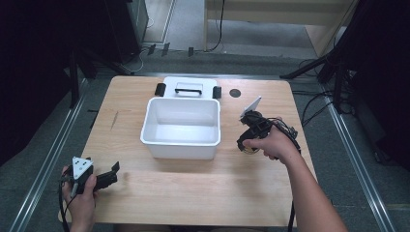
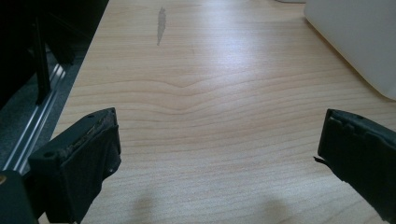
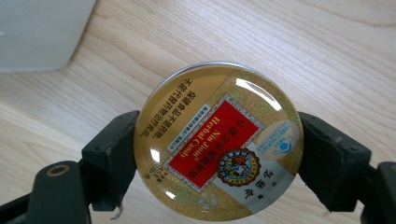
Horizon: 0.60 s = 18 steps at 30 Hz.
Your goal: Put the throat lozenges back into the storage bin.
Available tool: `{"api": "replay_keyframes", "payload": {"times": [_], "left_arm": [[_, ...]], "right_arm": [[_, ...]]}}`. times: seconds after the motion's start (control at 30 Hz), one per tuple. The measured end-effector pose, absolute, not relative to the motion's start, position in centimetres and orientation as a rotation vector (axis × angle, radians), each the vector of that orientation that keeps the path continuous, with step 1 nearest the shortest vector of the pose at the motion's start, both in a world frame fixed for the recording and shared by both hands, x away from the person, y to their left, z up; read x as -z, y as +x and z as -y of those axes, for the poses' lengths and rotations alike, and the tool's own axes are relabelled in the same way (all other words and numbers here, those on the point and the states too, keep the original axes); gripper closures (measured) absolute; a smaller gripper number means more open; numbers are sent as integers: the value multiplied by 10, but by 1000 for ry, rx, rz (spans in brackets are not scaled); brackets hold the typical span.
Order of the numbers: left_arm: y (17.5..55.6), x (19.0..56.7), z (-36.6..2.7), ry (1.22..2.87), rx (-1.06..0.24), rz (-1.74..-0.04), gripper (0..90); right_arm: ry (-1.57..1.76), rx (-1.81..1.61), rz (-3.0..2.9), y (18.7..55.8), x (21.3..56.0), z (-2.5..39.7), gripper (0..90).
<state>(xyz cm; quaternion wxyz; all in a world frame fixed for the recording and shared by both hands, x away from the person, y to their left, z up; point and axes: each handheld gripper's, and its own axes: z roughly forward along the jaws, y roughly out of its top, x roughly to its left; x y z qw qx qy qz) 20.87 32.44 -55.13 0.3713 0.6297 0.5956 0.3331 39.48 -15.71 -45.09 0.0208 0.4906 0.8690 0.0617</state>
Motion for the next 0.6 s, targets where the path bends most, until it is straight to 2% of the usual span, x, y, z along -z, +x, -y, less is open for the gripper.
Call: {"api": "replay_keyframes", "payload": {"times": [0.6], "left_arm": [[209,551,-326,1600,-839,-1539,0]], "right_arm": [[1455,-179,-2728,402,404,139,207]]}}
